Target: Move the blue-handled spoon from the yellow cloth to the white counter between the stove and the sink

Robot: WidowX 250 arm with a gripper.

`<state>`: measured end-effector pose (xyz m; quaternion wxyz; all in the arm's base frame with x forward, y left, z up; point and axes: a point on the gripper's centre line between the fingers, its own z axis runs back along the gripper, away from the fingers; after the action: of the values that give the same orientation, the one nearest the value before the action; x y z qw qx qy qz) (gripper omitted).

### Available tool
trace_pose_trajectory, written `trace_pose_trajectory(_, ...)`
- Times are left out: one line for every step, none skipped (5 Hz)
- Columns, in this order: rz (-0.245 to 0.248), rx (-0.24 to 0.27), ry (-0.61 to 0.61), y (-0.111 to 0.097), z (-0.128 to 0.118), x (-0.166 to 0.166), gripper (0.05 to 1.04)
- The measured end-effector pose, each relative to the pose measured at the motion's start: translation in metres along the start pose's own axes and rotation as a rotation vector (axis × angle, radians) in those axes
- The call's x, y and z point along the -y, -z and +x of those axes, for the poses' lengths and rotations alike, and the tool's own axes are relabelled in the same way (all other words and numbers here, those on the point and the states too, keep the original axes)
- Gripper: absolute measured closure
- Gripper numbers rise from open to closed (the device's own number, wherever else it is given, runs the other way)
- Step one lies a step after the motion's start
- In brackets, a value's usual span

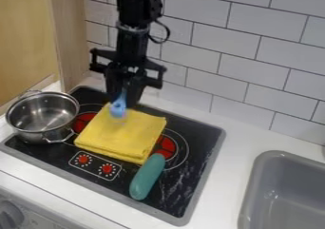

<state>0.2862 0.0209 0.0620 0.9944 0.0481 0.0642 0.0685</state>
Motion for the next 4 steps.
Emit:
trace_pose_trajectory(-0.01, 0.059, -0.012, -0.005, 0.001, 0.036, 0.797)
trace_pose_trajectory(-0.075, 0.104, -0.053, 0.0, -0.003, 0.073, 0.798)
trace_pose_trajectory(-0.137, 0.11, -0.075, -0.002, -0.007, 0.098, 0.798)
trace_pose_trajectory(-0.1, 0.077, -0.036, 0.018, -0.029, 0.118, 0.798)
